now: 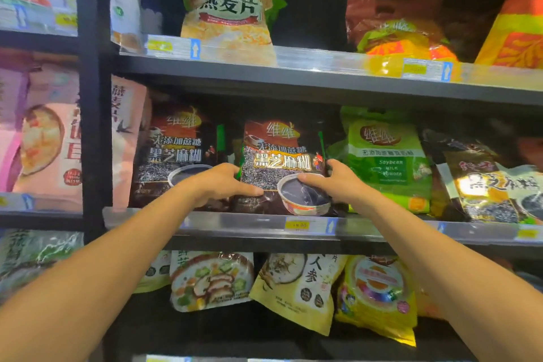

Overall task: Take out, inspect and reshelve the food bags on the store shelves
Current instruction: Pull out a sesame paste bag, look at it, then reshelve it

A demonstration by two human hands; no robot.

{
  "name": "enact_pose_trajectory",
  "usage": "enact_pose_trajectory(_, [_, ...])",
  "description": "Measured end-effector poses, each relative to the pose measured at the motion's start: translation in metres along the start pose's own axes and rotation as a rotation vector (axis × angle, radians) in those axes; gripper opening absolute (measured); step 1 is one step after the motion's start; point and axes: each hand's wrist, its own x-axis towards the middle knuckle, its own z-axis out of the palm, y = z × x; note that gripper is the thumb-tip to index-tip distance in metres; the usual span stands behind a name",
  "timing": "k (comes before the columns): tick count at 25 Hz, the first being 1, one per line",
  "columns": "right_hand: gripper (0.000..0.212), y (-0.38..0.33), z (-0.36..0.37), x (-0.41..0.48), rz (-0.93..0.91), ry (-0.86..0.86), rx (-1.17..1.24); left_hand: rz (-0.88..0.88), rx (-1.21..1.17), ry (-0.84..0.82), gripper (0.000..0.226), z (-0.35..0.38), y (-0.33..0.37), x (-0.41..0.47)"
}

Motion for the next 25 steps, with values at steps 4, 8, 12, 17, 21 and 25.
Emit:
enact_pose_trajectory(4, [0.033,-0.016,-0.005,-0.005,-0.045,0.049,0.102,0.078,-0.098,0.022,0.057,-0.011,0.009,-0.012])
enact_pose_trajectory(8, [0.031,-0.028,-0.016,-0.02,-0.029,0.046,0.165,0.062,-0.242,-0.015,0.067,-0.019,0.018,-0.032])
enact_pose_trajectory(12, [0.037,-0.04,-0.034,-0.051,-0.036,0.03,0.215,0.035,-0.473,-0.093,0.051,-0.017,0.037,-0.07])
enact_pose_trajectory(17, [0.036,-0.036,-0.05,-0.11,-0.076,0.023,0.257,-0.032,-0.623,-0.064,0.047,0.008,0.052,-0.127])
enact_pose_trajectory(21, [0.025,-0.011,-0.05,-0.173,-0.126,0.081,0.356,-0.056,-0.704,-0.095,0.067,0.048,0.055,-0.17])
enact_pose_trajectory(25, [0.029,0.026,-0.044,-0.234,-0.126,0.12,0.359,0.001,-0.814,-0.084,0.049,0.096,0.044,-0.201])
